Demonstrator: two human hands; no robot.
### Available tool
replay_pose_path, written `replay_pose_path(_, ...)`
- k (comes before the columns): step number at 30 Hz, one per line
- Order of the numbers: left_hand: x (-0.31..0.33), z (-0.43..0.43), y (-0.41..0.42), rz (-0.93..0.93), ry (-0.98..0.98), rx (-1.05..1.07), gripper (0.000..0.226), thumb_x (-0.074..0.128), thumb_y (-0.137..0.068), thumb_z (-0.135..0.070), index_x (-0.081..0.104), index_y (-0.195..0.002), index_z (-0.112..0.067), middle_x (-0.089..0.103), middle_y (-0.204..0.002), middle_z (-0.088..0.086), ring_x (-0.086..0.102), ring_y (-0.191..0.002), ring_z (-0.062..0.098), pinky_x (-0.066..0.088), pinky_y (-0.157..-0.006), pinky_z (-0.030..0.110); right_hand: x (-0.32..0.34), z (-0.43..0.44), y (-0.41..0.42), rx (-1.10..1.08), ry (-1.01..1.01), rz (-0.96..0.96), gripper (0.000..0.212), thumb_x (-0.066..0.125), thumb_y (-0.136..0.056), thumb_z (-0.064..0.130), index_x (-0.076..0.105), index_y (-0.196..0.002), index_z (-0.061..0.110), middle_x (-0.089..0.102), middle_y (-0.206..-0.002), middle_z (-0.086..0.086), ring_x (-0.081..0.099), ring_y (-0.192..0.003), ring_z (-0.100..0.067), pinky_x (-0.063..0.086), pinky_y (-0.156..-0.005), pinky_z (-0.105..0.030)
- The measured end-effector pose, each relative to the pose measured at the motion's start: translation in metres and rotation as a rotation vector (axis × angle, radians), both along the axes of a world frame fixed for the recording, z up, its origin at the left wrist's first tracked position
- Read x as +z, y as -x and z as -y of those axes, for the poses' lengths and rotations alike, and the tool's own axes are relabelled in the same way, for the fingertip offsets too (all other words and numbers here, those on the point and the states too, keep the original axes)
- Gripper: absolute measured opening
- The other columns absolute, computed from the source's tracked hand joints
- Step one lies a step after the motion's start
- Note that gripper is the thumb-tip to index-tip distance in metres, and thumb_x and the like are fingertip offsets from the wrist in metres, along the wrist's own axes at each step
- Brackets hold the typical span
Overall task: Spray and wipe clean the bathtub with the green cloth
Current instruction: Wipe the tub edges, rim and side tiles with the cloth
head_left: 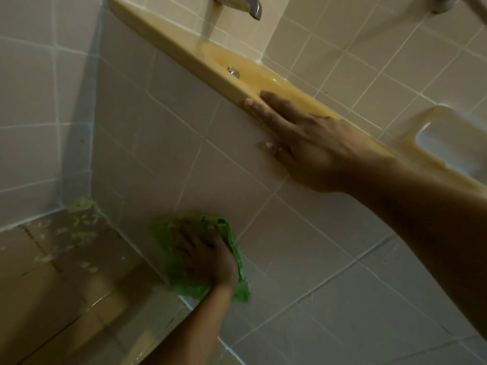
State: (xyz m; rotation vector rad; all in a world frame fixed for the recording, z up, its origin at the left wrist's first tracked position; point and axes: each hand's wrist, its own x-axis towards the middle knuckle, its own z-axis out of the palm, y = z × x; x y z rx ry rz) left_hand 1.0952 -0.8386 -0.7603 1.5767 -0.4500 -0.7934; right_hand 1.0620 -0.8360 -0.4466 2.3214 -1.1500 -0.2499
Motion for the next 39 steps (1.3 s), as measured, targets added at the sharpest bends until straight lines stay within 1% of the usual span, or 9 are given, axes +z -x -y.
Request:
replay_pose_path(5,0.091,0.023,-0.038,0.214,0.149,0.008,0.090,0.008,-0.088,-0.080,0.008,-0.165,-0.036,-0.002,-0.174,-0.008,0.006,-0.159,0.035,0.011,-0.123,0.060,0.001,-0.004,0.002,-0.008,-0.016,0.094,0.057,0.009,-0.103,0.055,-0.016,-0.155,0.052,-0.003,-0.170,0.019,0.052,-0.131,-0.034,0.051,-0.089,-0.043)
replay_pose_path(8,0.140,0.044,-0.063,0.331,0.294,0.018,0.085,0.014,-0.090,-0.083,0.008,-0.164,-0.042,-0.002,-0.174,-0.010,-0.004,-0.159,0.038,0.005,-0.119,0.074,0.001,-0.004,0.002,-0.010,-0.021,0.117,0.059,0.014,-0.104,0.052,-0.015,-0.156,0.052,0.000,-0.170,0.018,0.052,-0.131,-0.034,0.052,-0.089,-0.043)
replay_pose_path(12,0.174,0.073,-0.102,0.415,0.394,0.022,0.081,0.020,-0.091,-0.081,0.007,-0.163,-0.045,-0.003,-0.174,-0.013,-0.008,-0.159,0.037,0.000,-0.113,0.083,0.002,-0.001,0.000,-0.015,-0.057,0.139,0.060,0.015,-0.104,0.053,-0.012,-0.157,0.050,0.002,-0.171,0.016,0.045,-0.140,-0.032,0.048,-0.104,-0.047)
replay_pose_path(20,0.152,0.095,-0.139,0.493,0.324,-0.024,0.083,0.032,-0.092,-0.075,0.008,-0.164,-0.042,0.000,-0.174,-0.010,-0.002,-0.160,0.035,0.010,-0.110,0.084,0.003,0.011,-0.007,-0.043,-0.168,0.347,0.055,0.028,-0.109,0.046,0.008,-0.160,0.046,0.020,-0.168,0.012,0.040,-0.143,-0.026,0.037,-0.115,-0.047)
replay_pose_path(25,0.118,0.058,-0.092,0.525,0.297,-0.065,0.090,0.010,-0.088,-0.086,0.006,-0.164,-0.039,0.004,-0.174,-0.004,0.002,-0.160,0.036,0.018,-0.111,0.079,0.003,0.017,-0.015,-0.051,-0.171,0.373,0.053,0.032,-0.110,0.041,0.015,-0.161,0.042,0.027,-0.166,0.007,0.035,-0.146,-0.023,0.027,-0.113,-0.032)
replay_pose_path(28,0.080,0.037,-0.062,0.616,0.288,-0.118,0.090,0.028,-0.087,-0.077,-0.010,-0.162,-0.043,0.002,-0.174,-0.001,0.002,-0.159,0.040,0.024,-0.108,0.081,0.002,0.021,-0.014,-0.045,-0.161,0.372,0.053,0.031,-0.110,0.044,0.016,-0.161,0.044,0.028,-0.166,0.008,0.036,-0.146,-0.023,0.026,-0.112,-0.029)
replay_pose_path(32,0.070,0.026,-0.048,0.724,0.331,-0.147,0.092,0.031,-0.088,-0.079,-0.016,-0.159,-0.045,-0.004,-0.174,0.000,-0.005,-0.158,0.043,0.020,-0.108,0.083,0.002,0.025,-0.014,-0.027,-0.151,0.383,0.057,0.026,-0.103,0.054,0.016,-0.159,0.048,0.031,-0.163,0.012,0.041,-0.143,-0.024,0.033,-0.114,-0.038)
replay_pose_path(34,0.083,0.027,-0.050,0.709,0.352,-0.137,0.090,0.032,-0.088,-0.078,-0.016,-0.159,-0.048,-0.008,-0.174,-0.004,-0.008,-0.158,0.042,0.017,-0.109,0.084,0.003,0.030,-0.014,-0.022,-0.171,0.397,0.053,0.030,-0.107,0.050,0.019,-0.159,0.048,0.032,-0.163,0.013,0.038,-0.145,-0.022,0.029,-0.112,-0.031)
replay_pose_path(39,0.146,0.055,-0.082,0.542,0.443,-0.018,0.079,0.031,-0.091,-0.073,0.008,-0.162,-0.047,-0.003,-0.174,-0.011,-0.012,-0.159,0.034,0.000,-0.114,0.079,0.003,0.034,-0.013,0.006,-0.191,0.447,0.053,0.034,-0.106,0.046,0.025,-0.158,0.046,0.034,-0.161,0.016,0.036,-0.146,-0.015,0.024,-0.109,-0.021)
